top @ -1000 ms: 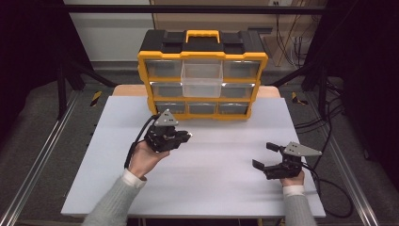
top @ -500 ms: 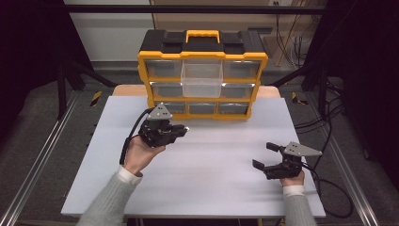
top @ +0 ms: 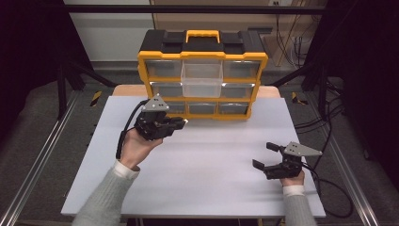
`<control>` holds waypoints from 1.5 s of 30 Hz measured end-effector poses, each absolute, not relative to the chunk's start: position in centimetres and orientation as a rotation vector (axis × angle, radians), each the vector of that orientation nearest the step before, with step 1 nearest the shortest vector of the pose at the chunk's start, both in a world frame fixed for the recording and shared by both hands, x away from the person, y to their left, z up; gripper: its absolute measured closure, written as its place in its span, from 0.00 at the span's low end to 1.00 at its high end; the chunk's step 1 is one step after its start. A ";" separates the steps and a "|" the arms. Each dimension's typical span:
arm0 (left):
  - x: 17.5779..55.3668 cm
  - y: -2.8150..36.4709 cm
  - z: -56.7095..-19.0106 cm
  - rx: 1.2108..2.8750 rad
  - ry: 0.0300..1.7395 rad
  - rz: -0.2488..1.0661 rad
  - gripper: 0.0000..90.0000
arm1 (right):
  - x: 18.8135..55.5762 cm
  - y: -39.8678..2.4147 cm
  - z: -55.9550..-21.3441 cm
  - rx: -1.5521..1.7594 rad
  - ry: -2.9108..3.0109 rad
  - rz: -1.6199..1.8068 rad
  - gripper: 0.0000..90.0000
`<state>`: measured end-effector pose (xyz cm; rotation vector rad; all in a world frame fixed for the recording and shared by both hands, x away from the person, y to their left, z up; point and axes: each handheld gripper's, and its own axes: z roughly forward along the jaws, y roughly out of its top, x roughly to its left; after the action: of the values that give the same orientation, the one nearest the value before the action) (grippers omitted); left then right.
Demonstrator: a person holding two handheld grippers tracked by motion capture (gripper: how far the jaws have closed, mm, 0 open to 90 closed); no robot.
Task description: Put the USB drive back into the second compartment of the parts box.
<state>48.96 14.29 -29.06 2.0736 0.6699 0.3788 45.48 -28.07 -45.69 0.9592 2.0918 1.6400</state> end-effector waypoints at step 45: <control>50.2 14.5 -22.4 1.999 0.671 0.448 0.88 | 45.5 -28.1 -45.7 0.957 2.089 1.645 0.02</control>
<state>50.18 14.50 -22.45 1.9988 0.6708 0.4478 45.45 -28.11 -45.65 0.9570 2.0885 1.6449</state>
